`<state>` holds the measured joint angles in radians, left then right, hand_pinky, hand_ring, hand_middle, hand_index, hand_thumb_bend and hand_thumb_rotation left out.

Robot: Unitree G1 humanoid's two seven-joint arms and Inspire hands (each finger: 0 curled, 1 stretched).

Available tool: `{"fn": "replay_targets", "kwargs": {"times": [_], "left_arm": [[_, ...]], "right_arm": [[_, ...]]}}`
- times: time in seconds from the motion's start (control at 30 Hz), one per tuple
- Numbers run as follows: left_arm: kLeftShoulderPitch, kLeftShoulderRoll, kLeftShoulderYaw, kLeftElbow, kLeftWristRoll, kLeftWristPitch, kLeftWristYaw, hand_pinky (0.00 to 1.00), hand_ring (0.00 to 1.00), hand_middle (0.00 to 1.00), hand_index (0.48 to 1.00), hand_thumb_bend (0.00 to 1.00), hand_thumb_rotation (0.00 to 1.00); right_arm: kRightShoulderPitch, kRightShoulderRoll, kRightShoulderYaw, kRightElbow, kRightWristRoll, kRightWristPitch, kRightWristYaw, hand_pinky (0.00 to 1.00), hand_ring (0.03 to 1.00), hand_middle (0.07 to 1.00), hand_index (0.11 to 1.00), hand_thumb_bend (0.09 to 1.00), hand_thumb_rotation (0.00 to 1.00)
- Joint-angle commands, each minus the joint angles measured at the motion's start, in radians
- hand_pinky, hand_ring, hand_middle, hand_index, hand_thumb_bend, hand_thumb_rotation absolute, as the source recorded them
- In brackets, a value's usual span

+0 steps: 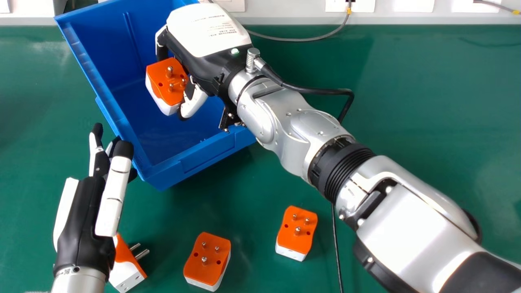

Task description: Pick all objects and put in blue box

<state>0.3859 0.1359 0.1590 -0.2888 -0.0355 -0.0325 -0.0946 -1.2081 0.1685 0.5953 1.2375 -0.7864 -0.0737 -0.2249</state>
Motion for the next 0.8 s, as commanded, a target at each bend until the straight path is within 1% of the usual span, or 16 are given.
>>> {"fn": "replay_targets", "kwargs": {"times": [0.0, 0.07, 0.1, 0.17, 0.2, 0.33, 0.4, 0.53, 0.77], "left_arm": [[0.015, -0.006, -0.014, -0.042, 0.016, -0.005, 0.007, 0.91, 0.96, 0.98, 1.0, 0.61, 1.0], [0.025, -0.01, -0.022, -0.052, 0.022, -0.006, 0.012, 0.91, 0.96, 0.98, 1.0, 0.6, 1.0], [0.03, -0.012, -0.026, -0.056, 0.024, -0.006, 0.014, 0.92, 0.97, 0.98, 1.0, 0.6, 1.0], [0.037, -0.016, -0.033, -0.062, 0.03, -0.005, 0.017, 0.92, 0.97, 0.98, 1.0, 0.6, 1.0], [0.04, -0.017, -0.035, -0.066, 0.033, -0.004, 0.019, 0.92, 0.97, 0.99, 1.0, 0.59, 1.0], [0.05, -0.023, -0.046, -0.076, 0.046, 0.0, 0.027, 0.93, 0.97, 0.99, 1.0, 0.59, 1.0], [0.052, -0.028, -0.052, -0.08, 0.051, 0.004, 0.031, 0.93, 0.97, 0.99, 1.0, 0.59, 1.0], [0.056, -0.033, -0.06, -0.091, 0.056, 0.011, 0.04, 0.93, 0.97, 0.99, 1.0, 0.58, 1.0], [0.056, -0.04, -0.067, -0.098, 0.068, 0.013, 0.049, 0.94, 0.97, 0.99, 1.0, 0.56, 1.0]], "right_arm": [[-0.078, 0.034, 0.008, -0.002, -0.001, 0.001, -0.026, 0.33, 0.424, 0.495, 0.542, 0.496, 0.0], [-0.083, 0.038, 0.015, 0.004, -0.005, 0.004, -0.032, 0.34, 0.433, 0.493, 0.531, 0.497, 0.0], [-0.086, 0.042, 0.014, 0.007, -0.004, 0.005, -0.036, 0.35, 0.446, 0.505, 0.512, 0.497, 0.0], [-0.09, 0.047, 0.013, 0.012, -0.001, 0.006, -0.044, 0.35, 0.446, 0.505, 0.512, 0.497, 0.0], [-0.09, 0.049, 0.013, 0.013, 0.0, 0.006, -0.047, 0.35, 0.456, 0.508, 0.495, 0.497, 0.0], [-0.096, 0.064, 0.015, 0.023, 0.0, 0.011, -0.068, 0.36, 0.455, 0.507, 0.479, 0.499, 0.0], [-0.097, 0.068, 0.019, 0.028, -0.002, 0.012, -0.075, 0.36, 0.455, 0.507, 0.479, 0.499, 0.0], [-0.101, 0.076, 0.03, 0.037, -0.003, 0.009, -0.084, 0.35, 0.45, 0.511, 0.478, 0.499, 0.0], [-0.112, 0.088, 0.03, 0.04, 0.009, 0.018, -0.067, 0.35, 0.445, 0.512, 0.471, 0.5, 0.0]]}}
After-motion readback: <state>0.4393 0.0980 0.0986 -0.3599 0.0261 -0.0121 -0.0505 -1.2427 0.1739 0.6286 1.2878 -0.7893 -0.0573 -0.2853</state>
